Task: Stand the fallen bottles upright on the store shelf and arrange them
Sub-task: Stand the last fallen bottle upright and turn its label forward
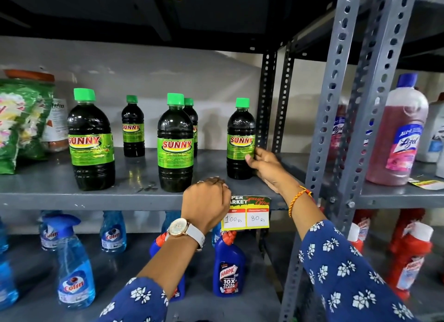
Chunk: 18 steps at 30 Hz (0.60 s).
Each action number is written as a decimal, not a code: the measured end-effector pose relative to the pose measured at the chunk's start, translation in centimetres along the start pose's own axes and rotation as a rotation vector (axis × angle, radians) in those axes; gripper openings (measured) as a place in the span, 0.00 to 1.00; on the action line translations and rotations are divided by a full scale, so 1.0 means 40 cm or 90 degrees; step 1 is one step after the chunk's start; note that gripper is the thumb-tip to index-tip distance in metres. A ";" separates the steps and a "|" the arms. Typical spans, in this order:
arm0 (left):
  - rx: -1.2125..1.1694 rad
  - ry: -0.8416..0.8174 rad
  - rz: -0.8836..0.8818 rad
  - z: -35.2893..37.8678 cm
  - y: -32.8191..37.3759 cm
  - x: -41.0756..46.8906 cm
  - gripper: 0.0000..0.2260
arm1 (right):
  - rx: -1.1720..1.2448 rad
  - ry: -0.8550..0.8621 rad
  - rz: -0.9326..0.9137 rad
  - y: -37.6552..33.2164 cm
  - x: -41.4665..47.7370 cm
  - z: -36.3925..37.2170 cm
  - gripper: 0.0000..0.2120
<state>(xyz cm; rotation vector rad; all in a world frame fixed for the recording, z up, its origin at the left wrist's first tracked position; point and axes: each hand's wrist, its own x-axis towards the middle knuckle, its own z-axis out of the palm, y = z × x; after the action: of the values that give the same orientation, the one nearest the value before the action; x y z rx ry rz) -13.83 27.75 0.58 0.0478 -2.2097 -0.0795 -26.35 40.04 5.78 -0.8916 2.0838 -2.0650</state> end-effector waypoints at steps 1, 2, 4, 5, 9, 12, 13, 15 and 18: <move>-0.001 0.000 -0.001 0.000 0.000 0.000 0.12 | 0.003 0.001 -0.005 -0.003 -0.004 0.002 0.17; -0.001 0.000 -0.002 0.000 0.000 0.001 0.13 | 0.002 0.008 -0.012 -0.005 -0.006 0.004 0.18; 0.002 0.005 -0.003 0.003 0.000 0.002 0.13 | -0.028 0.042 -0.030 -0.003 -0.008 0.004 0.21; 0.006 0.008 -0.002 0.006 -0.001 0.003 0.13 | -0.046 0.055 -0.037 -0.002 -0.008 0.003 0.22; 0.015 0.009 -0.001 0.010 -0.005 0.004 0.13 | -0.065 0.061 -0.031 -0.005 -0.013 0.005 0.22; 0.013 0.010 0.007 0.011 -0.009 0.004 0.13 | -0.057 0.052 -0.017 -0.014 -0.027 0.001 0.22; 0.013 0.013 0.008 0.013 -0.009 0.003 0.14 | -0.058 0.047 -0.015 -0.017 -0.035 -0.001 0.21; 0.017 0.019 0.009 0.014 -0.009 0.002 0.14 | -0.078 0.037 -0.031 -0.019 -0.052 -0.005 0.19; 0.011 0.020 0.006 0.014 -0.006 0.002 0.14 | -0.132 0.028 -0.070 -0.018 -0.083 -0.012 0.17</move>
<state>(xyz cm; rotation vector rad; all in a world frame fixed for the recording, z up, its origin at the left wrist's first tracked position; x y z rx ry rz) -14.32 27.55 0.28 0.0489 -2.1795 -0.0539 -23.56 41.99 5.39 -1.0174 2.3566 -1.9615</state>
